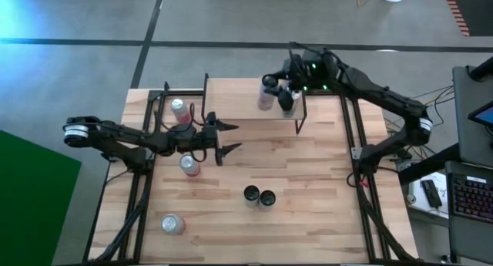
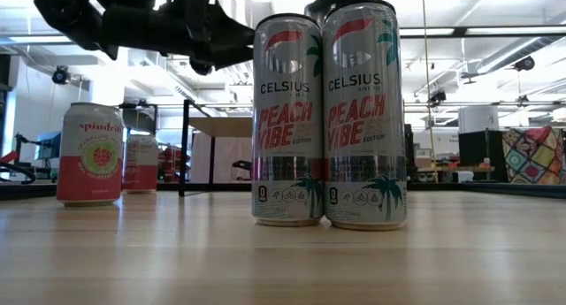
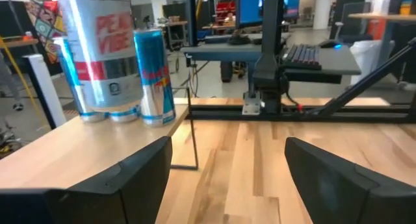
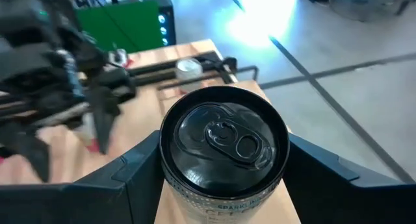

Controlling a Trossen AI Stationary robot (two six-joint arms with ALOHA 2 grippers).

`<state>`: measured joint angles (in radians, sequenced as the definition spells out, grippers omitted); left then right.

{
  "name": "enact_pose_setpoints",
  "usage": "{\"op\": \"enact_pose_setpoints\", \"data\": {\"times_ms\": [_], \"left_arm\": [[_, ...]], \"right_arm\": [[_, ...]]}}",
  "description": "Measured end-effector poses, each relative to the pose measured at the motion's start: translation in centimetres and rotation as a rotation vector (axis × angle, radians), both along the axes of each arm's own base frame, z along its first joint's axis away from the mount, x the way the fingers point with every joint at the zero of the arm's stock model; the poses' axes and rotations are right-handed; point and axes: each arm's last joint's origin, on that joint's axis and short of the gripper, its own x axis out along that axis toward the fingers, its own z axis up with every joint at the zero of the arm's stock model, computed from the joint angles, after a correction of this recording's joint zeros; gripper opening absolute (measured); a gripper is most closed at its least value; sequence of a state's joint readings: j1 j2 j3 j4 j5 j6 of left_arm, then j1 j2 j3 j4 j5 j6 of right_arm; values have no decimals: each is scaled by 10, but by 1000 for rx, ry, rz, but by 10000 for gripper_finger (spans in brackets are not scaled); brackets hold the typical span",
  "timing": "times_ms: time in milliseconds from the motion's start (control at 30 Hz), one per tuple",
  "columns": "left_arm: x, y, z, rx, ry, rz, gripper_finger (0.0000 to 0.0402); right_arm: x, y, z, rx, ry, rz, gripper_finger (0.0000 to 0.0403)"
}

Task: Place canned beverage on shelf
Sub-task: Put the right white pink soda can on the shelf

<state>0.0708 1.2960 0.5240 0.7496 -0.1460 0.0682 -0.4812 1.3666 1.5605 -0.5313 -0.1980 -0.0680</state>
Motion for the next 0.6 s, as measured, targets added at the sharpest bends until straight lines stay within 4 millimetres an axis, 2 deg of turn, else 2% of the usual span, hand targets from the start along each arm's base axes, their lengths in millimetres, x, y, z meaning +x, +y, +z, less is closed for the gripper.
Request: {"op": "enact_pose_setpoints", "data": {"times_ms": [400, 600], "left_arm": [[2, 1, -2, 22, 20, 7, 284], [2, 1, -3, 36, 37, 30, 284]], "right_arm": [[13, -74, -15, -12, 47, -48, 254], [9, -95, -25, 30, 118, -21, 254]]}}
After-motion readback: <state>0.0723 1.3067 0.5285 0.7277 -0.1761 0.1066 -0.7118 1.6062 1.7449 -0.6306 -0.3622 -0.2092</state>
